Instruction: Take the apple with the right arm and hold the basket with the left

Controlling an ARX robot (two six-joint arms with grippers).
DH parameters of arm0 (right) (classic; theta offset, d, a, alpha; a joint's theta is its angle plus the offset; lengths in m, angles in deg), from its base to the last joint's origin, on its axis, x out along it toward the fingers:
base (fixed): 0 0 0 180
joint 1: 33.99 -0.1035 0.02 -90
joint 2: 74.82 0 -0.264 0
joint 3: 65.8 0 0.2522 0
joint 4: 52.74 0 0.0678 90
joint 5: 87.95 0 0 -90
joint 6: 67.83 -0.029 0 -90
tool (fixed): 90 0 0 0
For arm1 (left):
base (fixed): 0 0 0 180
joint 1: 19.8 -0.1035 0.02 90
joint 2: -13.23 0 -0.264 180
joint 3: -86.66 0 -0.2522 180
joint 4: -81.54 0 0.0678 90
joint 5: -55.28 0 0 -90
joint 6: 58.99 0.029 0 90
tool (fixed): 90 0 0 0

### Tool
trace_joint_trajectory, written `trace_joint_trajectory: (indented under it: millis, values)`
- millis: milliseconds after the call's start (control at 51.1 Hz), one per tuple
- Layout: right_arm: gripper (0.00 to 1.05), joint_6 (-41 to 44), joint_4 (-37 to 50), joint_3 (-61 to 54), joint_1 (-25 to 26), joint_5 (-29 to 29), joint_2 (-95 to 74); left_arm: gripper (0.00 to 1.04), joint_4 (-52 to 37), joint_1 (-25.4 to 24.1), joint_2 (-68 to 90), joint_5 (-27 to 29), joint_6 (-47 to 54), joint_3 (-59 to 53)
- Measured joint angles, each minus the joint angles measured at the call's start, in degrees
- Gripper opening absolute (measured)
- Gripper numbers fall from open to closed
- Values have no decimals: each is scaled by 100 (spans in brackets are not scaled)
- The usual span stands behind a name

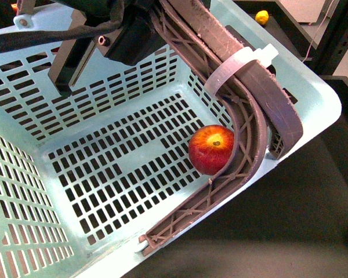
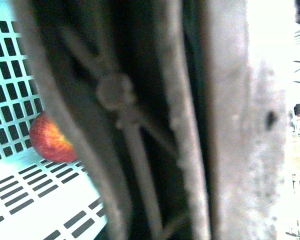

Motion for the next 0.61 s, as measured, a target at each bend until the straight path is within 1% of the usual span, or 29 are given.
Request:
trace_joint_trajectory:
  millis: [20, 98, 157, 215, 313, 372, 489, 606]
  values:
    - [98, 0, 0, 0, 0, 0, 0, 14, 0, 0, 0, 0, 0, 2]
    - [96, 2, 0, 0, 0, 0, 0, 14, 0, 0, 0, 0, 0, 2]
    - [96, 0, 0, 0, 0, 0, 0, 14, 0, 0, 0, 2, 0, 2]
    - [96, 0, 0, 0, 0, 0, 0, 14, -20, 42, 0, 420, -61, 2]
    - [96, 2, 0, 0, 0, 0, 0, 14, -20, 50, 9, 1663, -378, 11]
    - [96, 0, 0, 0, 0, 4, 2, 14, -20, -52, 9, 1987, -350, 83]
    - [96, 0, 0, 0, 0, 2, 2, 14, -7, -400, 22, 1954, -437, 232]
    - [96, 0, 0, 0, 0, 0, 2, 14, -7, -822, 197, 1670, -752, 243]
